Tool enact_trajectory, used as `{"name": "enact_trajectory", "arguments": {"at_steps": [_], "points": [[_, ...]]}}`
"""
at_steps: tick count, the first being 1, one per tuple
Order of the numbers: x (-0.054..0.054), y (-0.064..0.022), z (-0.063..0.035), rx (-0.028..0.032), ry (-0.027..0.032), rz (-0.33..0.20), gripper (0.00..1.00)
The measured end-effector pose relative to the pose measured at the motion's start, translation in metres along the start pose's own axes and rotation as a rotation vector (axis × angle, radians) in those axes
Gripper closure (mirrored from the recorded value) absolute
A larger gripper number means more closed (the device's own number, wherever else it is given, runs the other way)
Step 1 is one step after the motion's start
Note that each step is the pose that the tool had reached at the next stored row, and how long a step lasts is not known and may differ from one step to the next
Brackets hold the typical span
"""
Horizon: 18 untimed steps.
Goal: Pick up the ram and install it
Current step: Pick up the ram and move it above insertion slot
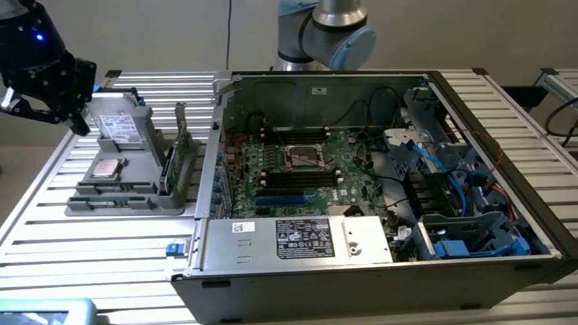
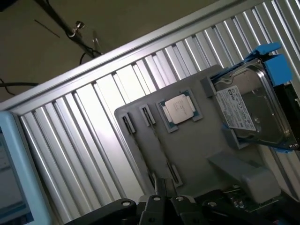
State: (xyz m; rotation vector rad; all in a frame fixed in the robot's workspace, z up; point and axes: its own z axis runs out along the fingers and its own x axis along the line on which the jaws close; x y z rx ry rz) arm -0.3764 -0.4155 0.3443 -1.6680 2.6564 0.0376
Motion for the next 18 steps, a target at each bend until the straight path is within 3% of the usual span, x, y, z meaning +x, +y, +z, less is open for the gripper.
{"name": "enact_trajectory", "arguments": {"at_steps": [5, 7, 18], "points": [[0.0, 0.0, 0.0007, 0.0159, 0.0015, -0.077, 0.89], [0.0001, 0.0, 0.0007, 0.0196, 0.0036, -0.11, 0.89], [0.0001, 0.0, 0.0018, 0.0247, 0.0132, -0.309, 0.89]]}}
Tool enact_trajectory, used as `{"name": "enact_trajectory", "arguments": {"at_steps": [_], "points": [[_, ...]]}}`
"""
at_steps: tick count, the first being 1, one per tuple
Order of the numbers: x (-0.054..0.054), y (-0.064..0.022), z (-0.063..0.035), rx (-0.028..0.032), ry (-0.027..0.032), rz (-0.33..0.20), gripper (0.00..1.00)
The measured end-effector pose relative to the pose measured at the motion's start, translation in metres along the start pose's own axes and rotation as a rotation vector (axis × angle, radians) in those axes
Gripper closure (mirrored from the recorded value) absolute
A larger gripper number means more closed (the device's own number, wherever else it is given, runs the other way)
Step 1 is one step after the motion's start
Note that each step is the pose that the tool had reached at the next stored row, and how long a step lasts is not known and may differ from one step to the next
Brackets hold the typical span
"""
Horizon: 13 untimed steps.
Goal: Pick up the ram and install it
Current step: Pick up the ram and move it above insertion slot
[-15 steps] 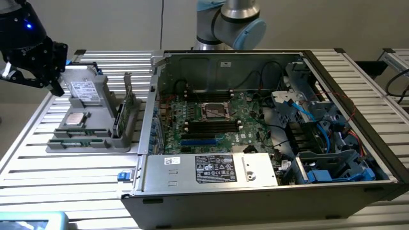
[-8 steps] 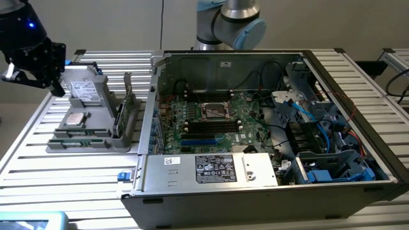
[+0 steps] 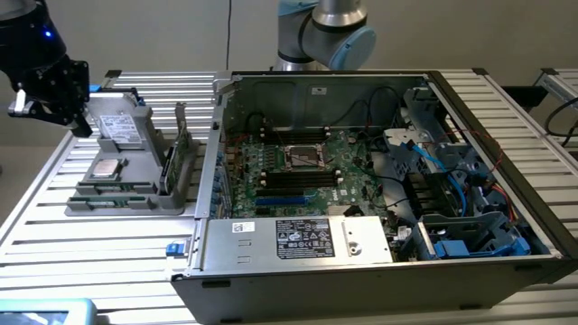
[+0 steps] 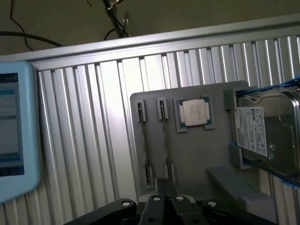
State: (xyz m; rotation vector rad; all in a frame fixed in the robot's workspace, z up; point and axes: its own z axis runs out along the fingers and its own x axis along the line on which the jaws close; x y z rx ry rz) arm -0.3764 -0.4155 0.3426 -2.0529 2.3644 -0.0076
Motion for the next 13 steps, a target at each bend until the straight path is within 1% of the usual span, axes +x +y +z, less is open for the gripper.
{"name": "enact_trajectory", "arguments": {"at_steps": [4, 5, 12, 13], "points": [[0.0, 0.0, 0.0001, 0.0008, 0.0056, -0.069, 0.89], [-0.0002, 0.0, 0.0001, 0.0008, 0.0061, -0.082, 0.89], [-0.0002, 0.0, 0.0005, 0.0008, 0.0062, -0.085, 0.89], [-0.0002, 0.0001, 0.0013, 0.0009, 0.0061, -0.085, 0.83]]}}
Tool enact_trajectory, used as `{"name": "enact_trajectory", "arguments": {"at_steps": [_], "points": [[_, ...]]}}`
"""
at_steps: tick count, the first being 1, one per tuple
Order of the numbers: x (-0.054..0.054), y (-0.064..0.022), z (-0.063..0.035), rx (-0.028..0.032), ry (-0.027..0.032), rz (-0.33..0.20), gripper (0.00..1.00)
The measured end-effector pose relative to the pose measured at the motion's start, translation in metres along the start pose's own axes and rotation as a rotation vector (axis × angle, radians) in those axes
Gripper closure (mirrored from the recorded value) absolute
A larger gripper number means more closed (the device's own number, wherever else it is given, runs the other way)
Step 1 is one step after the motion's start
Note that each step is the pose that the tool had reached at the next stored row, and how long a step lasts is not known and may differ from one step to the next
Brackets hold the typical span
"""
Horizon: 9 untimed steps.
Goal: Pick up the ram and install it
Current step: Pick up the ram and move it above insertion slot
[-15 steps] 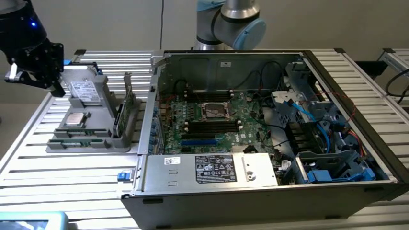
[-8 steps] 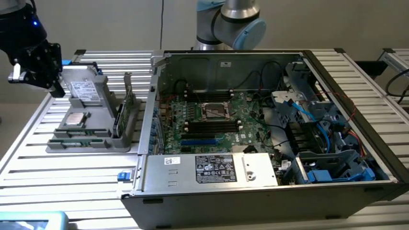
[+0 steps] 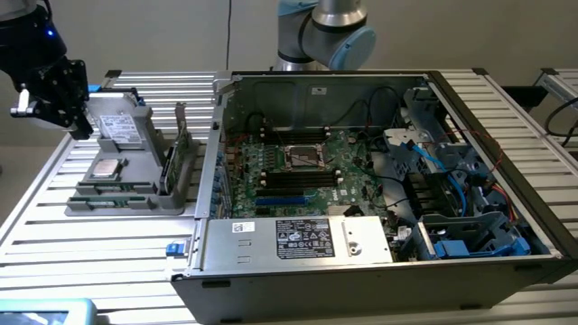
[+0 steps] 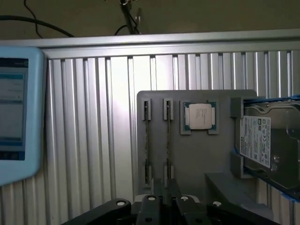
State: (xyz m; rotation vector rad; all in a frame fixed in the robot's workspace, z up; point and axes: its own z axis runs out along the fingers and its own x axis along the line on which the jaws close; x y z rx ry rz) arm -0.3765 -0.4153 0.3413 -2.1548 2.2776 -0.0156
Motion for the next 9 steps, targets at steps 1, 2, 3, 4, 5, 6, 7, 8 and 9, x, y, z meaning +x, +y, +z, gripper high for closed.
{"name": "enact_trajectory", "arguments": {"at_steps": [1, 2, 3, 4, 5, 6, 7, 8, 9], "points": [[0.0, 0.0001, 0.0011, -0.0002, 0.0001, -0.001, 0.76], [0.0, 0.0002, 0.0028, -0.0001, 0.0001, -0.001, 0.7], [0.0, 0.0002, 0.0046, -0.0001, 0.0001, -0.002, 0.7], [0.0, 0.0002, 0.0064, -0.0001, 0.0001, -0.003, 0.7], [0.0, 0.0003, 0.0082, -0.0001, 0.0, -0.004, 0.64], [0.0, 0.0003, 0.0101, -0.0001, 0.0001, -0.006, 0.64], [0.0, 0.0003, 0.0119, -0.0002, 0.0001, -0.009, 0.64], [0.0, 0.0004, 0.0137, -0.0002, 0.0, -0.014, 0.64], [0.0, 0.0005, 0.0156, -0.0005, -0.0001, -0.021, 0.64]]}}
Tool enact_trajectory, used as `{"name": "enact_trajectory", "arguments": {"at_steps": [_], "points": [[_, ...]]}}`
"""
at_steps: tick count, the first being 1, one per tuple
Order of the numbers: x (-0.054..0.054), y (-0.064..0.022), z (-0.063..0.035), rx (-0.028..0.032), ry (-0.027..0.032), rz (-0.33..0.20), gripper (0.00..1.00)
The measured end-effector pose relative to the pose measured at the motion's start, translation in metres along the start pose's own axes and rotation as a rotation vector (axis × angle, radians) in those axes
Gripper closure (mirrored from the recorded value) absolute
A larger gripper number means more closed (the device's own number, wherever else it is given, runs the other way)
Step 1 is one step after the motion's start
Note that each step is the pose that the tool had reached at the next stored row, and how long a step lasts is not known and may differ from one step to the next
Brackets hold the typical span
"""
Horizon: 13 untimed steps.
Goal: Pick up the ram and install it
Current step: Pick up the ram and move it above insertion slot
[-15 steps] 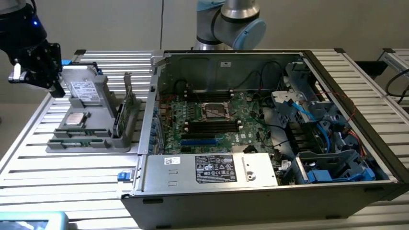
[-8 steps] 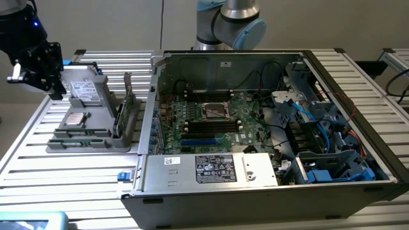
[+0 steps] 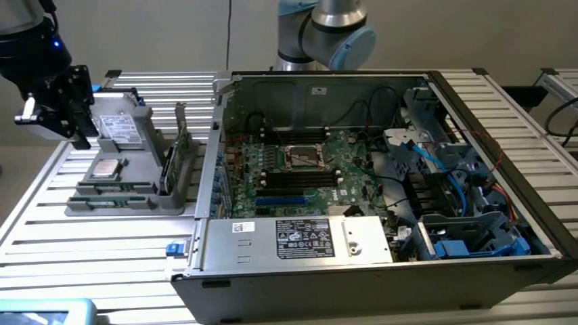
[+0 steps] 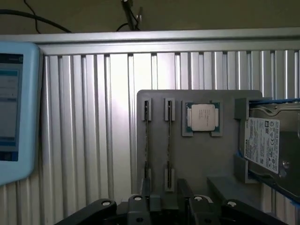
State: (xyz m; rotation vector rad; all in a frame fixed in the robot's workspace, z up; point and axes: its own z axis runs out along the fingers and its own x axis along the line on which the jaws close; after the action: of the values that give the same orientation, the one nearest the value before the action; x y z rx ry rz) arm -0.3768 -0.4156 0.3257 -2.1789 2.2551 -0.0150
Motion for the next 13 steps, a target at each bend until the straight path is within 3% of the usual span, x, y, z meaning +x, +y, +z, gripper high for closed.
{"name": "enact_trajectory", "arguments": {"at_steps": [7, 13], "points": [[0.003, 0.0, 0.0127, -0.0189, -0.0011, -0.065, 0.64], [0.005, 0.0001, 0.0235, -0.0192, -0.001, -0.073, 0.64]]}}
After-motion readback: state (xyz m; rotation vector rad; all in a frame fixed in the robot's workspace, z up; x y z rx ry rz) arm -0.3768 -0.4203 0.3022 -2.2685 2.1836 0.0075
